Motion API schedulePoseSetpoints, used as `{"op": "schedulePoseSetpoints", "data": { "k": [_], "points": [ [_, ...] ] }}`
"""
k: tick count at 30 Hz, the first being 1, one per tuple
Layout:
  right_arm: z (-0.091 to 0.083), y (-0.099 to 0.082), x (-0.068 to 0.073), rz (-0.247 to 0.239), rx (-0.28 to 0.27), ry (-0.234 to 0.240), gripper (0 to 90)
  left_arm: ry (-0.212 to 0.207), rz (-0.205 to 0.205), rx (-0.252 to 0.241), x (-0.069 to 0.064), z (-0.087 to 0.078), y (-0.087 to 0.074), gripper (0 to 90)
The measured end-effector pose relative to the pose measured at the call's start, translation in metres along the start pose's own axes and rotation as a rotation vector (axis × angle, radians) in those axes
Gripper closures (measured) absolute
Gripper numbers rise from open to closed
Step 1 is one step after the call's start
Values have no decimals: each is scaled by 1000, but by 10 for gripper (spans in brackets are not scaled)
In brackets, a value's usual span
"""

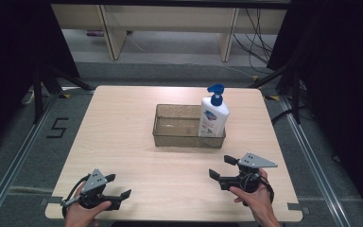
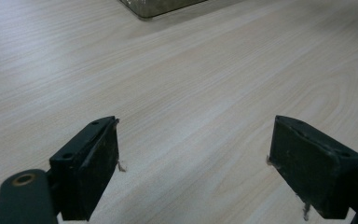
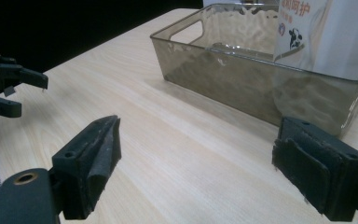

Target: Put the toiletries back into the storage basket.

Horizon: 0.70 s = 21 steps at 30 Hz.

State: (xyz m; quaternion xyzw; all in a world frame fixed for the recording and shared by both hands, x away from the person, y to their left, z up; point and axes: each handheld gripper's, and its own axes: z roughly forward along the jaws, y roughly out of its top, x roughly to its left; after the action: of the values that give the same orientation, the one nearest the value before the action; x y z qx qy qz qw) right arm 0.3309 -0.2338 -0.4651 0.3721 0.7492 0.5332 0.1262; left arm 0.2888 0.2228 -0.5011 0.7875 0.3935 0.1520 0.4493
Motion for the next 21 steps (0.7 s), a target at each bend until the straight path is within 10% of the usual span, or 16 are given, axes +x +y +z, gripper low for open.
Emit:
{"op": "schedulePoseSetpoints", "data": {
  "k": [21],
  "points": [
    [-10, -21, 0, 21, 31, -5, 157, -9, 11, -1, -1, 0, 1, 155]
  ]
}}
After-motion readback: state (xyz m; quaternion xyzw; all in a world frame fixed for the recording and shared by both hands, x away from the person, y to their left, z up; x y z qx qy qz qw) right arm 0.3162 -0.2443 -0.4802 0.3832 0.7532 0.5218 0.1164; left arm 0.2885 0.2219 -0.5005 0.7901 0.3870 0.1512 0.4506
